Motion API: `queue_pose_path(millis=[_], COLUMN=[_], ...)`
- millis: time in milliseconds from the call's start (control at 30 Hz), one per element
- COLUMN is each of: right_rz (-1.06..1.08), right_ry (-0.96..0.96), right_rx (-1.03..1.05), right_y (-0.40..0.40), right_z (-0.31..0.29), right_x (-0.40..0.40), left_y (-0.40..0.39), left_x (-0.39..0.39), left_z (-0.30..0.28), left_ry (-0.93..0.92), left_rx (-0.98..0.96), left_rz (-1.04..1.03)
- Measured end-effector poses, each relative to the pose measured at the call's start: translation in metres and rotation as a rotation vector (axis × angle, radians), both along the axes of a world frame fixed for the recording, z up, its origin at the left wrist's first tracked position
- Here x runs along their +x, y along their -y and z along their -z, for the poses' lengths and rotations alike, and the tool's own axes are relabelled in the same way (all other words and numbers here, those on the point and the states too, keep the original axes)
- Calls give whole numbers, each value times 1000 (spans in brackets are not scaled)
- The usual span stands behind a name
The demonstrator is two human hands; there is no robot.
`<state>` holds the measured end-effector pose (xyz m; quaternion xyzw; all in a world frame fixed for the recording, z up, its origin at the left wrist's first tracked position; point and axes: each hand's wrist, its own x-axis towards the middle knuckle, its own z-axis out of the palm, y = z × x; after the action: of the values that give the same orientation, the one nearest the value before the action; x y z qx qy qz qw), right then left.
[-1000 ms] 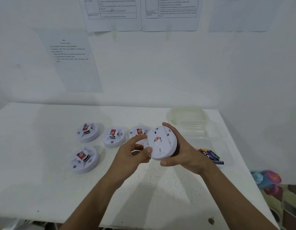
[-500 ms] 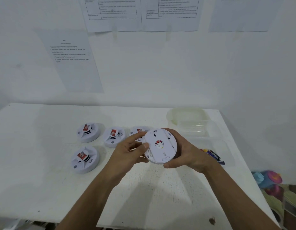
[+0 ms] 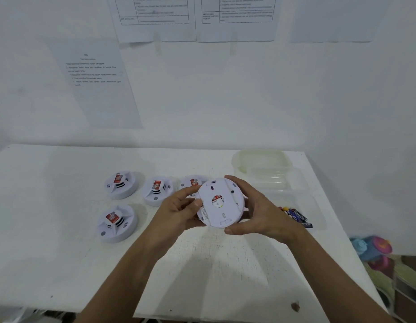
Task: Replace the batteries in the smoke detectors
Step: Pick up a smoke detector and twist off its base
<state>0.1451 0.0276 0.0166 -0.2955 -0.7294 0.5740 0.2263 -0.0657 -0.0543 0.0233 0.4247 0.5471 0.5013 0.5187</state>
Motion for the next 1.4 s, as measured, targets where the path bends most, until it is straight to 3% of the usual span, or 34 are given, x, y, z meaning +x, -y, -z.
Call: queue_pose_path(millis=[267, 333, 500, 633, 833, 1400], right_rz=[110, 100, 65, -7, -62, -54], right_ry=[-41, -61, -112, -128, -41, 0], right_rx=[100, 112, 43, -7, 62, 67], right_y=[4, 5, -1, -1, 3, 4], right_z=[3, 5, 0, -3, -4, -6], right_x=[-10, -15, -9, -3, -9, -8], left_y=[4, 9, 17, 15, -1, -12], left_x=[10, 17, 14, 4, -14, -17], left_z=[-2, -3, -12, -22, -26, -24], left_ry=[308, 311, 28, -227, -909, -799], left_rx=[-33, -30, -54, 67, 318, 261], left_rz=[-128, -94, -47, -24, 227, 243])
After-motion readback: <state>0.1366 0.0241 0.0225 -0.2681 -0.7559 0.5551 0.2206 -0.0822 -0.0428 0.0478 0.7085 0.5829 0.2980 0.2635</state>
